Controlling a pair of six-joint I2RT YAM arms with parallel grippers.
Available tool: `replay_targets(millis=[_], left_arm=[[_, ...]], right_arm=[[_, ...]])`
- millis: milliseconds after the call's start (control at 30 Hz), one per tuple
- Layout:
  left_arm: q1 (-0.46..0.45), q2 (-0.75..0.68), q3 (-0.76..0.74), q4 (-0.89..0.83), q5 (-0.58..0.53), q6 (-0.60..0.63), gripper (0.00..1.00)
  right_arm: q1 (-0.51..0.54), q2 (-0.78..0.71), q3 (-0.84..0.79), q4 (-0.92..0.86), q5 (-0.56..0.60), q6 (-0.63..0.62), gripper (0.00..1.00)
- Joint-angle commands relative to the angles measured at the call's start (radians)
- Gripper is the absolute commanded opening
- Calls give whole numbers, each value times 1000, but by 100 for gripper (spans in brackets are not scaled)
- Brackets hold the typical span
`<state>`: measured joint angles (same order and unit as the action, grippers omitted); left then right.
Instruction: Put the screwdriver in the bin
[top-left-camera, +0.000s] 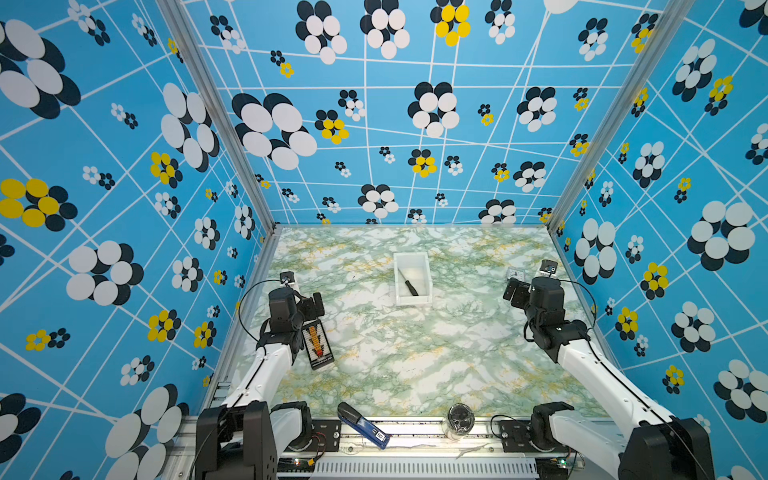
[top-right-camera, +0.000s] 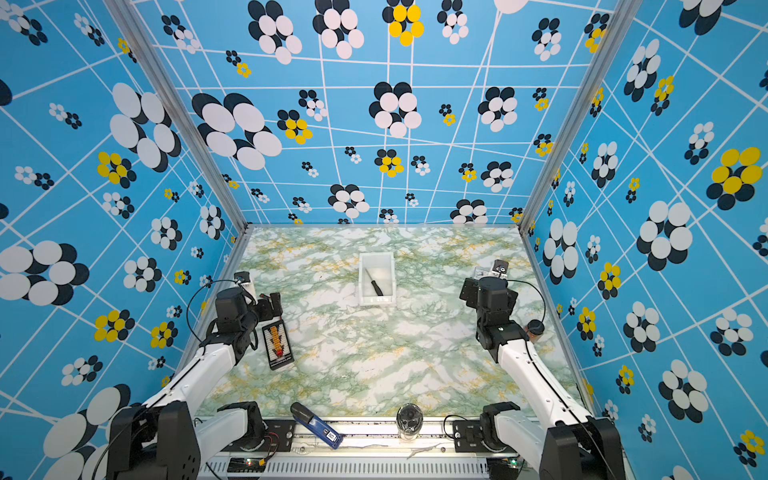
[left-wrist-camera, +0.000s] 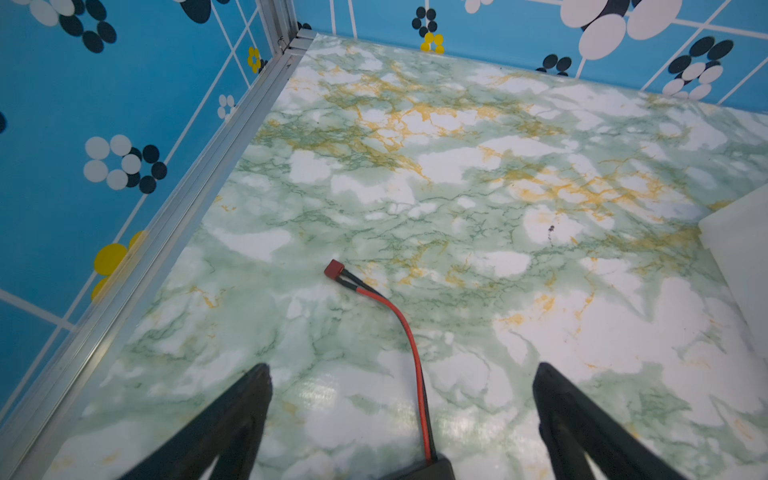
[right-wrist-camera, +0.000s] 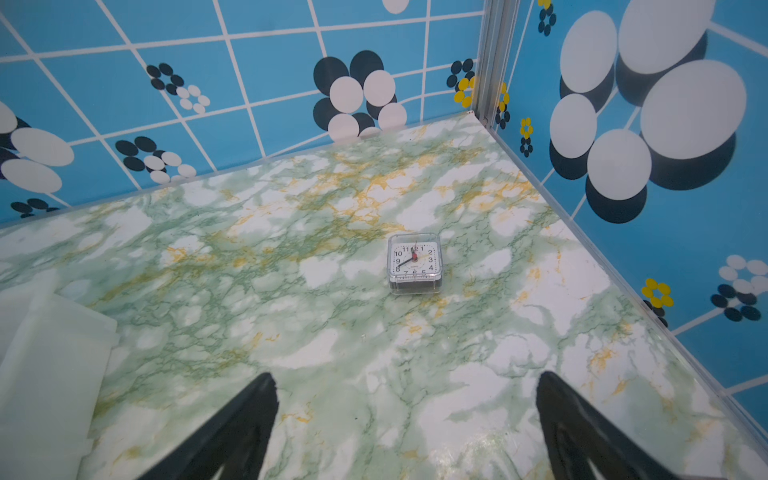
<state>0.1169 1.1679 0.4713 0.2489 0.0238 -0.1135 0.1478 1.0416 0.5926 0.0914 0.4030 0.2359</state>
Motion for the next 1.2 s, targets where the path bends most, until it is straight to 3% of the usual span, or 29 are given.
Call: replay_targets(millis=[0, 200, 467, 667, 800, 1167], left_arm=[[7, 96, 0, 196, 53, -52, 99], [6, 261, -29, 440, 56, -51, 99], [-20, 281, -81, 569, 74, 1, 99], [-65, 336, -182, 808, 50, 48, 99], [-67, 403, -213, 936, 37, 48, 99], [-67, 392, -205, 900, 32, 44, 99]], right_arm=[[-7, -30, -50, 97, -25, -36, 99], [-17, -31, -65, 116, -10, -117, 99], [-85, -32, -161, 263, 10, -138, 99], [-113, -15, -252, 432, -23, -140, 99], [-134, 59, -272, 519, -82, -124, 99], [-145, 429, -288, 882, -172, -147, 99]])
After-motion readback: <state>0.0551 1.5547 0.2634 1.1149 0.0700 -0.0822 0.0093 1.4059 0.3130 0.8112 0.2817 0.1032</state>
